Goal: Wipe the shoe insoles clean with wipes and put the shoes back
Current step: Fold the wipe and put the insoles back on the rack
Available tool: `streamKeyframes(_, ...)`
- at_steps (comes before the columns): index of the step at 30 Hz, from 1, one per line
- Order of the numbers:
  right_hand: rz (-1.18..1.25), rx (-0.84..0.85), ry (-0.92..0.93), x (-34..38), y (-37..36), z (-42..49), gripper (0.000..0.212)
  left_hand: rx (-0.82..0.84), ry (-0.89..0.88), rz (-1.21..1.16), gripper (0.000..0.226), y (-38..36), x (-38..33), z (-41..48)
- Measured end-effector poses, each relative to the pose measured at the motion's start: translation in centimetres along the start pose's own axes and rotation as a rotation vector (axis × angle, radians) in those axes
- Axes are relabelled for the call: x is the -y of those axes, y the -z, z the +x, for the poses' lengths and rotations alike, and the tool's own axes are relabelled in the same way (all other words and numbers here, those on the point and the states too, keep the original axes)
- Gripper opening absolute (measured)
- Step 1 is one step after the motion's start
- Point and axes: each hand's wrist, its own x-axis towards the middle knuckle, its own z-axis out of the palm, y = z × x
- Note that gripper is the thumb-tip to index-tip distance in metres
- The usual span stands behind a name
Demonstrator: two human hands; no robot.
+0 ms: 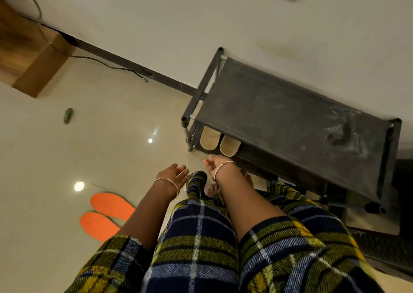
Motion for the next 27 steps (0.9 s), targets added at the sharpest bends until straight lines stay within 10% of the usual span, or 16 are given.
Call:
streamKeyframes(15, -1.308, 0.483, 0.633, -6.8, -15.7, -22.3, 0.025, -0.349, -0.04, -0.379, 0.029, 25.9, -3.1, -8.5)
streamKeyframes(27, -2.234, 0.637, 0.827, -18.9, -22.0, -17.0, 0.017, -0.466, 0.068, -0.467, 0.022, 33.1, 0.2, -3.7)
